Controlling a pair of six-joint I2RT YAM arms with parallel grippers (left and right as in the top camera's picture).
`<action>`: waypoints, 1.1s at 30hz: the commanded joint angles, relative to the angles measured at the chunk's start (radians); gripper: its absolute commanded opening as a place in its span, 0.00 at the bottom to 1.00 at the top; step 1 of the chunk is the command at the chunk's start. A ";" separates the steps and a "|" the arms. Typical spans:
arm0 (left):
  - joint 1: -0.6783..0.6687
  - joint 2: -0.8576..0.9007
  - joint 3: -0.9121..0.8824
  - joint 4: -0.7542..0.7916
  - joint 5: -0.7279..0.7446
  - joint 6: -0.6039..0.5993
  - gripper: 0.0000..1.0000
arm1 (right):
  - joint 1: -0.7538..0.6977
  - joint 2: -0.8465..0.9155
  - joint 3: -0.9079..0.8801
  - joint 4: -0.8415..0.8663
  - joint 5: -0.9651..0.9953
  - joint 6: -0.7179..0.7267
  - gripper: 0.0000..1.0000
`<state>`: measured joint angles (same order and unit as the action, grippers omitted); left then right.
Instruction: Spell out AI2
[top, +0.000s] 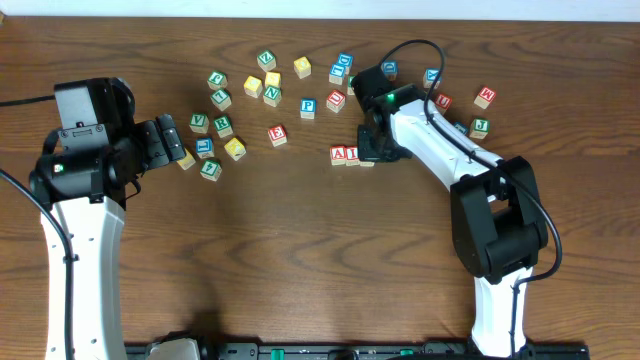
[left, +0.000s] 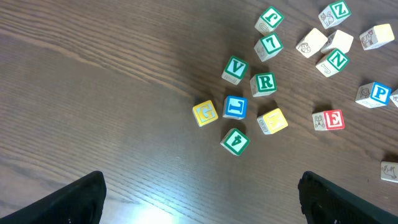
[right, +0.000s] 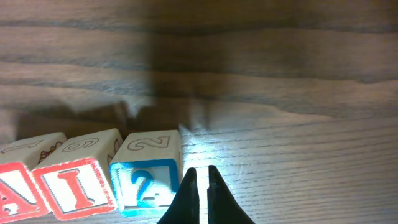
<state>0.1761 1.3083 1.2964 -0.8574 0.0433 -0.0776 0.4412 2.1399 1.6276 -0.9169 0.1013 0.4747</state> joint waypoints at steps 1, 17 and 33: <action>0.004 0.005 0.003 -0.002 -0.002 0.006 0.98 | 0.020 -0.011 -0.005 0.003 -0.003 0.017 0.01; 0.004 0.005 0.003 -0.002 -0.002 0.006 0.98 | 0.032 -0.011 -0.005 0.024 -0.003 -0.024 0.01; 0.004 0.005 0.003 -0.002 -0.002 0.006 0.98 | 0.031 -0.012 -0.004 0.066 -0.007 -0.047 0.02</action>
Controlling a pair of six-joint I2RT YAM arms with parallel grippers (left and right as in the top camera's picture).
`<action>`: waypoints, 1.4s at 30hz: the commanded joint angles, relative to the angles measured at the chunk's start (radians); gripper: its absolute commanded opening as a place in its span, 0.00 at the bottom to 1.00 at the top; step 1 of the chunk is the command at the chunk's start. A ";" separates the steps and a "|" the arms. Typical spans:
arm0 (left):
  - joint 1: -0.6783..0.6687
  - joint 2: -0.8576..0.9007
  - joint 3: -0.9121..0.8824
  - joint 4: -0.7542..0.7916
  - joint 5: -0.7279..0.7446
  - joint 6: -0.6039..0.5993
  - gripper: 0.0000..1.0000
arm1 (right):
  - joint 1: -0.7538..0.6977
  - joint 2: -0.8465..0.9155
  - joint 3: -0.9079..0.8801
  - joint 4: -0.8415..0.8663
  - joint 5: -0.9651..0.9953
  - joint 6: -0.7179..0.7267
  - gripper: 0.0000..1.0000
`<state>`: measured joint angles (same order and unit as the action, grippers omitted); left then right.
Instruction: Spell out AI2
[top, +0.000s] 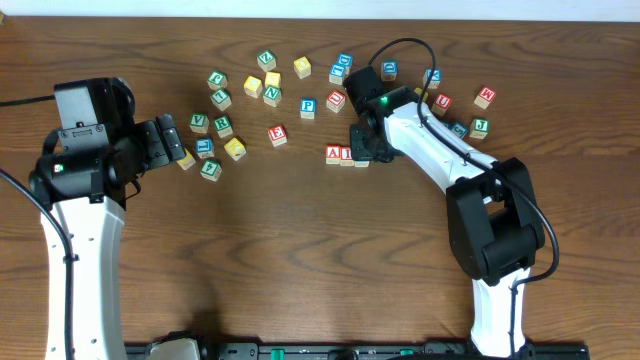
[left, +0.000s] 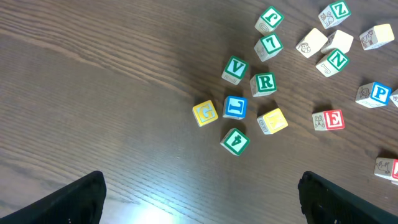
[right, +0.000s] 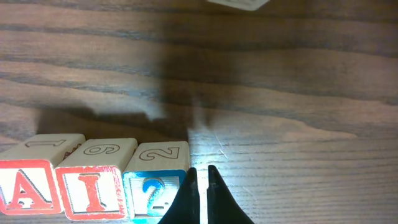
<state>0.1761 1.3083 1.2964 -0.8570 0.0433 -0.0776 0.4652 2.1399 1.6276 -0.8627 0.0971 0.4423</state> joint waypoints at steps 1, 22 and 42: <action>0.004 0.005 0.003 -0.003 -0.002 0.006 0.97 | 0.006 -0.016 -0.001 0.019 -0.002 -0.022 0.03; 0.004 0.005 0.003 -0.003 -0.002 0.006 0.98 | 0.082 -0.085 -0.057 -0.036 -0.111 0.003 0.02; 0.004 0.005 0.003 -0.003 -0.002 0.006 0.98 | 0.072 -0.067 -0.087 0.014 -0.063 0.018 0.01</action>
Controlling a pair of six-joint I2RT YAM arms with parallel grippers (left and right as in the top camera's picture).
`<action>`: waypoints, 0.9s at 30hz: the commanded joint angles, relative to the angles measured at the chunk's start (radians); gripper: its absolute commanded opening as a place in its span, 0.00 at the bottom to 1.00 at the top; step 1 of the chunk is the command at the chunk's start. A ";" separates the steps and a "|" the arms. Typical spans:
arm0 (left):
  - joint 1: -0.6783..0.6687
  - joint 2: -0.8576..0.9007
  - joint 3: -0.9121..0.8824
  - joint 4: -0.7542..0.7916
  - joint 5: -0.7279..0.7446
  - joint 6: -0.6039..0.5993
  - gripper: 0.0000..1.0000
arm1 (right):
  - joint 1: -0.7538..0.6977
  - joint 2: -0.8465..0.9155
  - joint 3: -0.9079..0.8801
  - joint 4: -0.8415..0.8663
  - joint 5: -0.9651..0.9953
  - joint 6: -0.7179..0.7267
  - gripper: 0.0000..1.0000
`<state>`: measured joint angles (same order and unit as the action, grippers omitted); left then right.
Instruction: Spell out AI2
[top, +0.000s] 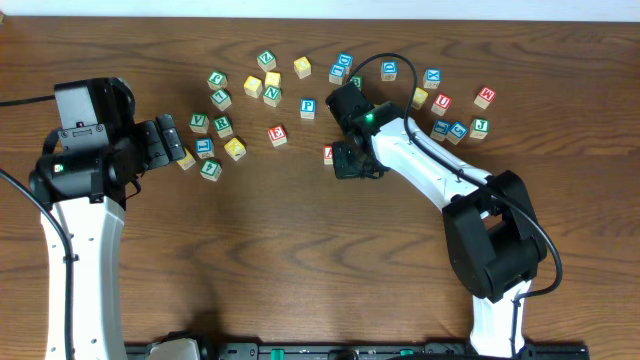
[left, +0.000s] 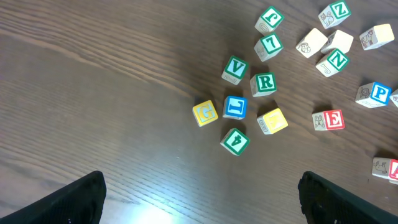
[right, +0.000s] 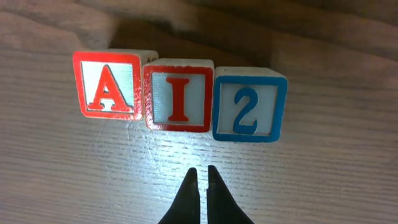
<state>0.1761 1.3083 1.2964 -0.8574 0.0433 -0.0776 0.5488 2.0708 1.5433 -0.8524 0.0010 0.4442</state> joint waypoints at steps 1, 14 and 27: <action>0.004 0.005 0.003 -0.002 -0.002 0.006 0.97 | -0.014 0.002 -0.003 0.004 0.036 0.020 0.01; 0.004 0.005 0.003 -0.002 -0.002 0.006 0.98 | -0.031 0.023 -0.003 0.013 0.041 0.027 0.02; 0.004 0.005 0.003 -0.002 -0.002 0.006 0.98 | -0.033 0.024 -0.003 0.020 0.039 0.026 0.01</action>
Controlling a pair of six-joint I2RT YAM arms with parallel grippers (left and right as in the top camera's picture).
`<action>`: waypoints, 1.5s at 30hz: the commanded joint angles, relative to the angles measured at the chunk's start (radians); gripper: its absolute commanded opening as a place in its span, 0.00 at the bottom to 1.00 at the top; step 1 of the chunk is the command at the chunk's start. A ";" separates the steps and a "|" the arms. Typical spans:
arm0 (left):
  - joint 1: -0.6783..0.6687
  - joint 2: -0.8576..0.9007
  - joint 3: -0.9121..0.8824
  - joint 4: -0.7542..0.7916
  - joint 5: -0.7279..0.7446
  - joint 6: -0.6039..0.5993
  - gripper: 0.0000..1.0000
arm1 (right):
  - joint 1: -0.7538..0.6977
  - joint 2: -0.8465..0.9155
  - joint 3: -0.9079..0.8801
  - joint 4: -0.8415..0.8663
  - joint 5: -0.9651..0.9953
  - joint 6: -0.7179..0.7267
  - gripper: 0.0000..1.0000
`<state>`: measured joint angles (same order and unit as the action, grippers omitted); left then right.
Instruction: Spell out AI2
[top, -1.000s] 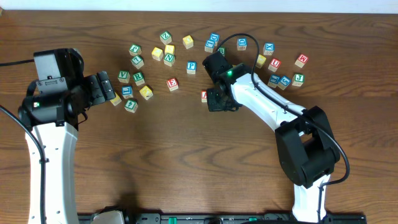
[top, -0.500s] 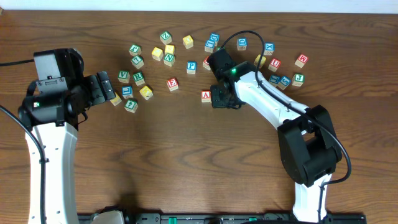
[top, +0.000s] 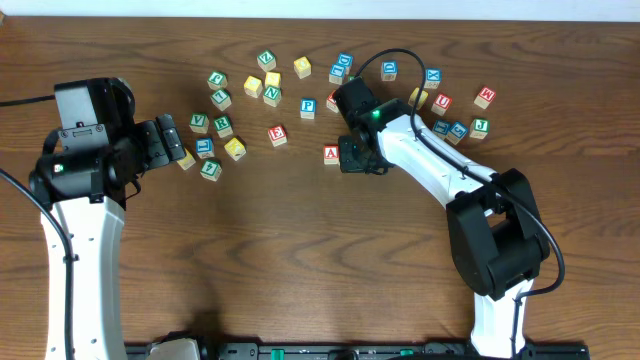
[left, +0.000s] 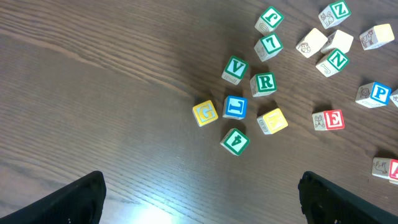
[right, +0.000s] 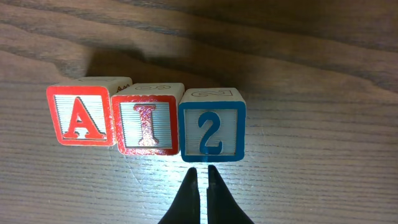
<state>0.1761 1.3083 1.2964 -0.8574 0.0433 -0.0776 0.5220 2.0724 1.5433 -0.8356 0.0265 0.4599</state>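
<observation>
Three blocks stand side by side in a row reading A I 2: a red A (right: 81, 115), a red I (right: 147, 124) and a blue 2 (right: 212, 132). My right gripper (right: 200, 171) is shut and empty, its tips just in front of the 2 block. In the overhead view the A (top: 331, 154) shows left of the right gripper (top: 356, 158), which hides the I and the 2. My left gripper (left: 202, 199) is open and empty, at the table's left.
Loose letter blocks lie scattered: V (left: 235, 68), R (left: 264, 83), G (left: 204, 112), 4 (left: 235, 141), E (left: 328, 119), P (left: 373, 94). More blocks (top: 445, 105) lie behind the right arm, at the back right.
My right gripper, still shut, has shifted a little to the right along the row; its tips now sit in front of the 2. The blocks and the left arm have not moved.
The shut right gripper was low beside the 2 at the row's right end. A moment later the row stood slightly further left, the gripper still against the 2. Then the gripper was above the row, and now it sits in front of the 2.
</observation>
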 joint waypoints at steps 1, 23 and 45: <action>0.004 0.005 0.003 -0.002 -0.002 0.006 0.98 | -0.006 0.023 -0.003 0.005 0.017 0.011 0.01; 0.004 0.005 0.003 -0.002 -0.002 0.006 0.98 | -0.024 0.022 -0.002 -0.016 -0.049 -0.058 0.02; 0.004 0.005 0.003 -0.002 -0.002 0.006 0.98 | -0.042 0.040 -0.003 -0.005 -0.051 -0.058 0.02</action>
<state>0.1761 1.3083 1.2964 -0.8574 0.0433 -0.0776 0.4862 2.0991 1.5433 -0.8429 -0.0200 0.4114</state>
